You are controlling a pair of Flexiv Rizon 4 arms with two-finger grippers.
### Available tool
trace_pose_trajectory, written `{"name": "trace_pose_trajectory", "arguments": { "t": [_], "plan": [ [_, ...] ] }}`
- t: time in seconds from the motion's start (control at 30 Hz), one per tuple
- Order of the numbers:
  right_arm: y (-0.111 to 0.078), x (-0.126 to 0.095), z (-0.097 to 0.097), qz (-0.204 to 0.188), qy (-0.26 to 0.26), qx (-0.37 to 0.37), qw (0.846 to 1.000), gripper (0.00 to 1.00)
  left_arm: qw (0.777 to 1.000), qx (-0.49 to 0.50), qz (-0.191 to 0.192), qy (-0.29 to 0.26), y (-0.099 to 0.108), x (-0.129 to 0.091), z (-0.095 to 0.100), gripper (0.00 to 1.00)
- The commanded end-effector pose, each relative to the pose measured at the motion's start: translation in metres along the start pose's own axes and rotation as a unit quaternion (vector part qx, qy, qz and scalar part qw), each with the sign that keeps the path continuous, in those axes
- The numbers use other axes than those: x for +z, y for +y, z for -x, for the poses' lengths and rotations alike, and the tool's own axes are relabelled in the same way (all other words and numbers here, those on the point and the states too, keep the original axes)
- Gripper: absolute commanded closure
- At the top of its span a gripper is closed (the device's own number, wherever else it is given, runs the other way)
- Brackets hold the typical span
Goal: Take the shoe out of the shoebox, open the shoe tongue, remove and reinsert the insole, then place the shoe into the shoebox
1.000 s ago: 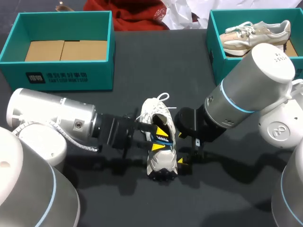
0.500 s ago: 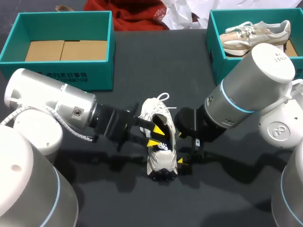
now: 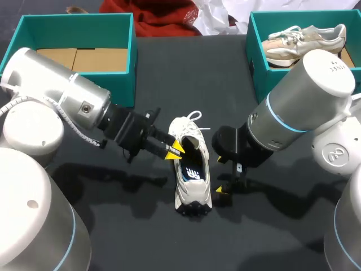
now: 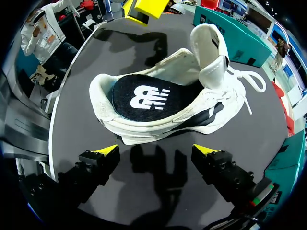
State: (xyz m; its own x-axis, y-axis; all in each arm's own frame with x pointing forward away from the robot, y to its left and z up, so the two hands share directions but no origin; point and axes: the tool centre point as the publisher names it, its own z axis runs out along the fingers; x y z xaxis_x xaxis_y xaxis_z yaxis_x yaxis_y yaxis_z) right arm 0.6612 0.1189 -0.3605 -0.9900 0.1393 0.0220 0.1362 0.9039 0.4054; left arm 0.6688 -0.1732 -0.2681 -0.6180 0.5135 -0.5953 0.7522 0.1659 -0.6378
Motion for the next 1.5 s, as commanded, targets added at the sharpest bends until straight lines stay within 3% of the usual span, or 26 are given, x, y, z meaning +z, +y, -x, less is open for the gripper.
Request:
{"name": "trace_pose_trajectory", "arguments": {
  "t": [0.03,0.3,0.5,0.8,0.93,1.07,1.1,1.5],
  "plan": [
    [-0.022,-0.03,-0.007,0.006,-0.011,0.007,1.0,0.0,0.998,0.007,0.005,0.06,-0.004,-0.008,0.002,0.88],
    [-0.055,-0.059,-0.005,-0.008,-0.025,0.026,0.999,0.0,0.993,0.025,0.012,0.115,-0.013,-0.021,-0.002,0.85],
    [-0.067,-0.071,-0.006,-0.02,-0.031,0.032,0.999,0.0,0.986,0.04,0.018,0.163,-0.018,-0.034,-0.004,0.86],
    [-0.07,-0.075,-0.006,-0.023,-0.039,0.039,0.998,0.0,0.963,0.074,0.025,0.257,-0.021,-0.056,-0.002,0.88],
    [-0.07,-0.075,-0.006,-0.023,-0.039,0.039,0.998,0.0,0.945,0.096,0.031,0.31,-0.02,-0.067,-0.002,1.0],
    [-0.07,-0.075,-0.006,-0.023,-0.039,0.039,0.998,0.0,0.926,0.119,0.058,0.353,-0.019,-0.079,0.0,1.0],
    [-0.07,-0.075,-0.006,-0.023,-0.039,0.039,0.998,0.0,0.927,0.138,0.075,0.341,-0.019,-0.084,0.003,1.0],
    [-0.07,-0.075,-0.006,-0.023,-0.039,0.039,0.998,0.0,0.927,0.138,0.075,0.341,-0.019,-0.084,0.003,1.0]
  ]
}}
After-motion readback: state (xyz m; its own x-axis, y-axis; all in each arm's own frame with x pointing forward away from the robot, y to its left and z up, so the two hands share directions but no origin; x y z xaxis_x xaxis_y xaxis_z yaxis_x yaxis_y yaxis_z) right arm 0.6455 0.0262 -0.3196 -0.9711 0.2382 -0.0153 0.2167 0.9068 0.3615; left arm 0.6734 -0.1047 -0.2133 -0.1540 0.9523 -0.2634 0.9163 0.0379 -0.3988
